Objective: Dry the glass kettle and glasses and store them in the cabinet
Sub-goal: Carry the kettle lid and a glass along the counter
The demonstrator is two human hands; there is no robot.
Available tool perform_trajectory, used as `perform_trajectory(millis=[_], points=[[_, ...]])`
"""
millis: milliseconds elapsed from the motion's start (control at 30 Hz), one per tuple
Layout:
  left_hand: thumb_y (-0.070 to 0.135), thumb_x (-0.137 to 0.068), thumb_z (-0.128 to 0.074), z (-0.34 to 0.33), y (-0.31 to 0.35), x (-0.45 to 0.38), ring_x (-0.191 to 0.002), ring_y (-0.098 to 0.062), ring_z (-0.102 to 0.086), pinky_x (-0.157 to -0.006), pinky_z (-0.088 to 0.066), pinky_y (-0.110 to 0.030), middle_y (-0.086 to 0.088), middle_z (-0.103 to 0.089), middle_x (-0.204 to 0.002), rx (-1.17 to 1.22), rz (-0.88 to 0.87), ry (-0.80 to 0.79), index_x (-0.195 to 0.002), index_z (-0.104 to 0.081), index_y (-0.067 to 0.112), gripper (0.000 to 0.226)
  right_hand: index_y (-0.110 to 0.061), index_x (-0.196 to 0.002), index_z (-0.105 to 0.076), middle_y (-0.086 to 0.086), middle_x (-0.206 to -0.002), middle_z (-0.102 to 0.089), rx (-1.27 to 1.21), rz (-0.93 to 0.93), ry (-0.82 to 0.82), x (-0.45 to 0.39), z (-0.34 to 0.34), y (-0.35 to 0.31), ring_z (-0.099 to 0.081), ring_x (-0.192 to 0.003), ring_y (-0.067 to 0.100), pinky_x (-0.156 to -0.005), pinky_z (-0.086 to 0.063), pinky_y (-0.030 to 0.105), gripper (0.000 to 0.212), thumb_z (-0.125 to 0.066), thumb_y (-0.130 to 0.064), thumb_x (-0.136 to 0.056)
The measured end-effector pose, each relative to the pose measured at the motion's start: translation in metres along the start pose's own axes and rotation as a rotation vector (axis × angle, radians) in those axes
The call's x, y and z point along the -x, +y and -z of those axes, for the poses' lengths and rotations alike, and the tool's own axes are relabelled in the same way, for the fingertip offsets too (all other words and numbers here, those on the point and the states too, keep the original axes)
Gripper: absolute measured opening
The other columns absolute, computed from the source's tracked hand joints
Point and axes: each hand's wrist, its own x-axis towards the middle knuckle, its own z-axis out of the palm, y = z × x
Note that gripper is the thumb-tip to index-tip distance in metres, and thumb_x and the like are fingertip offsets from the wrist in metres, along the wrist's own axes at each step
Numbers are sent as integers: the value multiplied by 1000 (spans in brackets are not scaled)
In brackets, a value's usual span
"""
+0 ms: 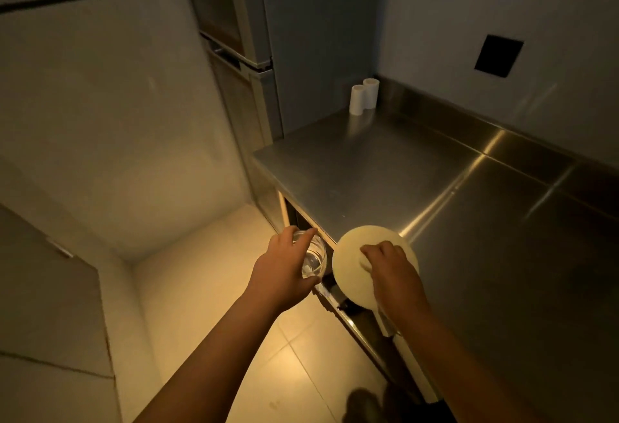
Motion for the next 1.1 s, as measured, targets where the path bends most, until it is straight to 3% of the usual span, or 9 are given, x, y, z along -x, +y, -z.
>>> perform_trajectory(millis=[300,700,1100], points=[[50,-79,-66,14,-75,-75,-130,-17,-32,-92,-46,-30,4,-32,-144,41,-32,-17,-148,-17,37,85,-27,-139,-35,-2,-136,-41,-12,-30,-28,-84,-15,-43,-38,-120,15,-95,-41,26,70,-72,-20,-79],[49,-83,-62,10,-119,-236,-139,-20,-23,-102,-40,-33,1,-19,-151,6,-20,-109,-148,-12,37,83,-33,-138,-33,-6,-134,-40,-108,-93,8,-248,-30,-30,-38,-120,13,-98,-42,27,60,-61,-19,-87],[47,-81,-64,-11,-145,-372,-137,-21,-24,-102,-41,-35,-1,-20,-150,-56,-126,-202,-149,-13,32,86,-31,-137,-34,-2,-135,-42,-67,-166,-48,-355,-45,-9,-41,-120,19,-94,-45,32,75,-74,-21,-74]])
